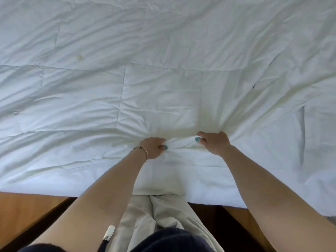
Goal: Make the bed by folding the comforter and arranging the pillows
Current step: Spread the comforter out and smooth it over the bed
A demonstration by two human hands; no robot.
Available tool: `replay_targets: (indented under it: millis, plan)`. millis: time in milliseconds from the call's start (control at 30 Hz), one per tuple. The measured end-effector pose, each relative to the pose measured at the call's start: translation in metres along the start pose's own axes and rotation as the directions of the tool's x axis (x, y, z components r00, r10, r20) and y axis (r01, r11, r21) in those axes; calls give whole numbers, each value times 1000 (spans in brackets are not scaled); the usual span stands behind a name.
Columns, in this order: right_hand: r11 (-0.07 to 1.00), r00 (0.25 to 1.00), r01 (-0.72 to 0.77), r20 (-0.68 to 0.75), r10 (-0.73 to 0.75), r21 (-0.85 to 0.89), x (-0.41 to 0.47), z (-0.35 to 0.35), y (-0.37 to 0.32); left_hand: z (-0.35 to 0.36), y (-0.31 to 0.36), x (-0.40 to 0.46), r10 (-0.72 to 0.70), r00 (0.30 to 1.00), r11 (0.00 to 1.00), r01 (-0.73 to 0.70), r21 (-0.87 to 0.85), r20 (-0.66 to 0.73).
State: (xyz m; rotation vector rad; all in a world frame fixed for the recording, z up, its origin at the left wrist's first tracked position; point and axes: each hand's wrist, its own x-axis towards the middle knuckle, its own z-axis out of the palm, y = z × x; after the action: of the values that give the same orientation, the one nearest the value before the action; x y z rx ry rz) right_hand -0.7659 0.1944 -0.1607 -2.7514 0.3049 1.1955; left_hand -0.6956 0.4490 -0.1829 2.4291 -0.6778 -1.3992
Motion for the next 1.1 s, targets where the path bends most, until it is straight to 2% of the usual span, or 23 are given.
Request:
replay_targets:
  millis: [133,267,333,400,467,533,633,767,833,900,933,1033,1100]
  plan:
    - [992,987,-42,162,23,121,-62,52,-19,42,-17,-46,54,961,996,-32,-84,272]
    - [996,953,-20,303,-7,87,-75,65,-38,54,-35,-61,13,918,975,76,-208,396]
    - [984,937,-53,349,-9,167,-73,55,-40,51,-34,-58,-11,915,969,109,-221,404]
    - [951,947,-113,320,15,289,-69,41,-34,53,-32,-51,-46,947,964,126,-234,319]
    - [961,976,-114,209,61,252,-65,26,-23,53,-26,-45,-95,977,953,145,-267,192]
    - [979,988,-123,111,105,164,-60,12,-8,50,-11,-37,-90,986,947,129,-295,141]
    - [973,980,-199,30,197,114,-59,-2,24,51,31,-21,-14,993,934,55,-353,117]
    - [877,910,-407,26,414,256,-63,-8,84,57,113,5,117,989,930,-77,-359,90]
    - [835,887,-417,-41,460,360,-63,-9,122,64,157,20,189,981,918,-160,-363,45]
    - [827,890,-351,-118,440,439,-62,-10,168,73,203,35,258,965,911,-260,-320,-51]
    - [847,900,-322,-139,412,422,-62,-10,191,78,226,42,287,951,911,-309,-273,-118]
    - [918,938,-281,-124,324,280,-54,-12,259,89,292,69,361,873,910,-407,-83,-329]
    - [955,950,-271,-128,286,118,-46,-16,301,95,331,89,343,864,920,-389,-55,-368]
